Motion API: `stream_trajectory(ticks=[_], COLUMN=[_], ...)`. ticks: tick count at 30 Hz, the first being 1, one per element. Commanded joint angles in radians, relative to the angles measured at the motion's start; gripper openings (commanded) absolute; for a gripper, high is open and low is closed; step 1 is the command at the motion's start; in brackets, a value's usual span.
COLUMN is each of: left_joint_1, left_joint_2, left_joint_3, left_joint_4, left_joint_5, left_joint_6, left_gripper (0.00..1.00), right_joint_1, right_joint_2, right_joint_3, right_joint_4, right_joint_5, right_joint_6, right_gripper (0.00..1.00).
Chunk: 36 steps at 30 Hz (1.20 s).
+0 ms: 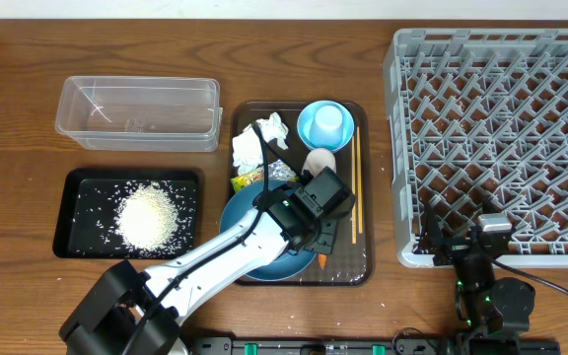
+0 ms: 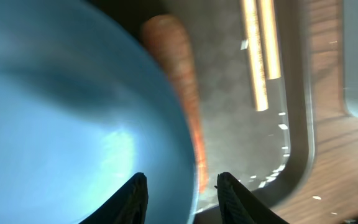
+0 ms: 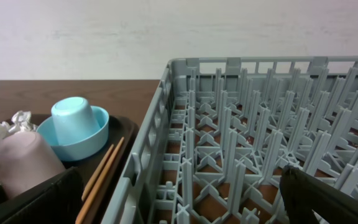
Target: Sort waste into correct bins and load items into the dishwasher rack
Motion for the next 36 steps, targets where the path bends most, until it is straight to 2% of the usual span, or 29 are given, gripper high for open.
stream_trajectory(ticks=[1, 4, 10, 15, 20, 25, 30, 33, 36], left_joint_1=[0.001, 0.001, -0.003, -0.055, -0.138, -0.188, -0.194, -0.185, -0.165], left_joint_2=[0.002, 0.002, 0.002, 0.002, 0.002, 0.002, 0.002, 0.002, 0.002], left_joint_3=[0.010, 0.010, 0.010, 0.010, 0.010, 0.010, 0.010, 0.018, 0.037], left_joint_4=[0.034, 0.077, 0.082, 0.080, 0.058, 0.060, 0.060, 0.052, 0.048], left_joint_5=[0.087, 0.134, 0.128, 0.130, -0.040, -0.124, -0.200, -0.319, -0.350], left_joint_6=[0.039, 0.048, 0.048, 0.137, 0.153, 0.153, 0.139, 0.097, 0.044], left_gripper=[0.39, 0.39, 0.38, 0.38, 0.39, 0.39, 0.39, 0.39, 0.36], right_joint_1=[-0.018, -0.018, -0.018, -0.018, -0.018, -0.018, -0.018, -0.018, -0.018], right_joint_2=[0.001, 0.001, 0.001, 0.001, 0.001, 0.001, 0.001, 0.001, 0.001], right_joint_3=[-0.002, -0.002, -0.002, -0.002, -0.002, -0.002, -0.002, -0.002, -0.002], right_joint_4=[-0.003, -0.003, -0.003, -0.003, -0.003, -0.003, -0.003, -0.003, -0.003], right_joint_5=[0.005, 0.005, 0.006, 0.006, 0.006, 0.006, 0.005, 0.006, 0.005], right_joint_6=[-0.012, -0.012, -0.012, -0.012, -0.012, -0.012, -0.012, -0.012, -0.012], right_gripper=[0.99, 0.99, 0.99, 0.99, 0.99, 0.99, 0.99, 0.99, 0.99])
